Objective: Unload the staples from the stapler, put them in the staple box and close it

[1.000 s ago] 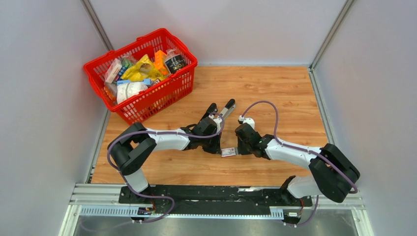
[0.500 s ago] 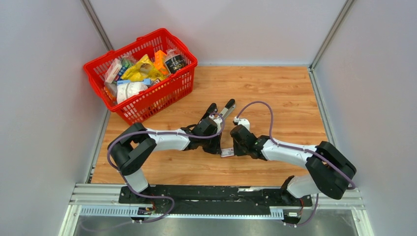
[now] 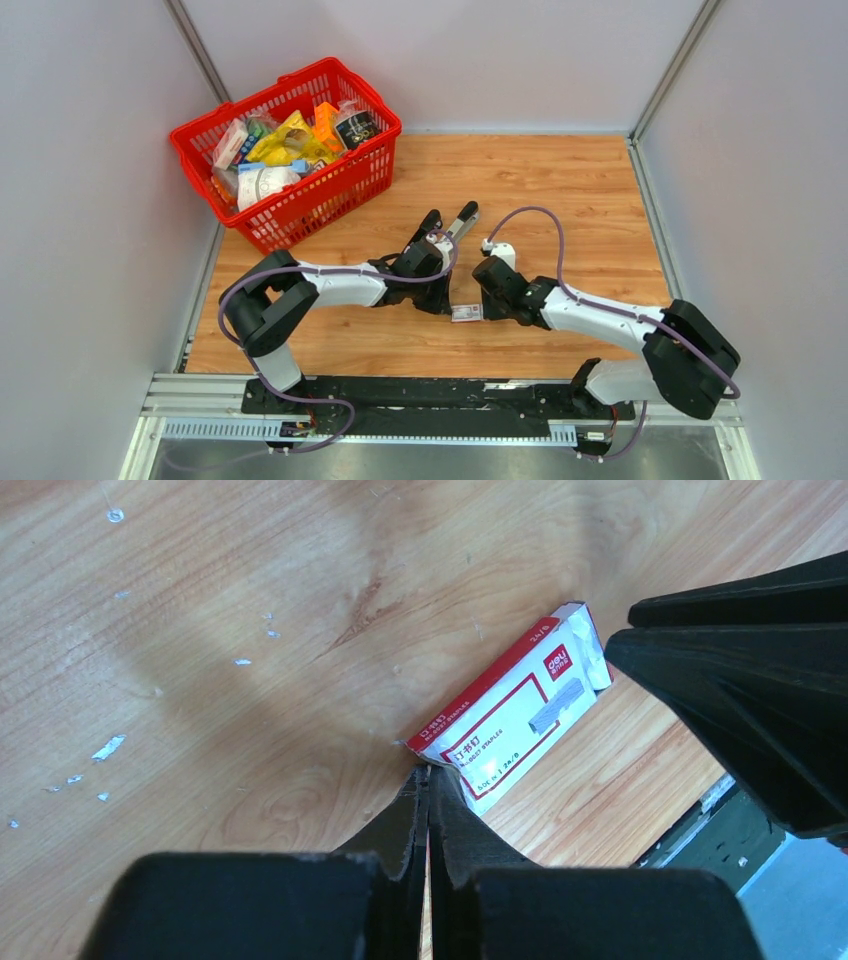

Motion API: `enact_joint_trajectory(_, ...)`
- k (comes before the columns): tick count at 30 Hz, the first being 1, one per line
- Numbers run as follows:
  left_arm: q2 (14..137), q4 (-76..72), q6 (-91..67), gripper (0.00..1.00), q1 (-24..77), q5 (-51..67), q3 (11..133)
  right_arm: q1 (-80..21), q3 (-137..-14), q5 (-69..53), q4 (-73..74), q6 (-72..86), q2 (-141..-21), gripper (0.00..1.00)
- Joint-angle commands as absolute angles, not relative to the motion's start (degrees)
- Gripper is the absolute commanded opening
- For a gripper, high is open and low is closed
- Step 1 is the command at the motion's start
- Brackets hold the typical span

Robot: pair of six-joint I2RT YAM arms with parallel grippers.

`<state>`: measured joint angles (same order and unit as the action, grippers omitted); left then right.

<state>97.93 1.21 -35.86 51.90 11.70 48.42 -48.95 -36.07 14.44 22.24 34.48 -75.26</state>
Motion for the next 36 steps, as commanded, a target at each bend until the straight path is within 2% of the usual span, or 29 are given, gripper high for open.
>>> enact_joint_trajectory(1,98.35,1.93,-35.51,0.00,52.73,11.34,47.90,-49.22,-37.97,18.01,25.48,34.98,-72.42,0.20)
enact_joint_trajectory(5,98.17,2.11,-35.33,0.00,52.91,11.34,47.90,-49.13,-37.71,19.77,26.72,34.98,-71.37,0.19)
enact_joint_trajectory(12,97.65,2.55,-35.33,0.00,53.17,10.90,47.72,-48.96,-36.83,19.51,25.49,34.89,-73.12,0.00)
enact_joint_trajectory(36,98.61,2.37,-35.33,0.00,53.96,10.55,47.81,-48.95,-35.33,11.96,18.46,36.56,-77.43,0.00)
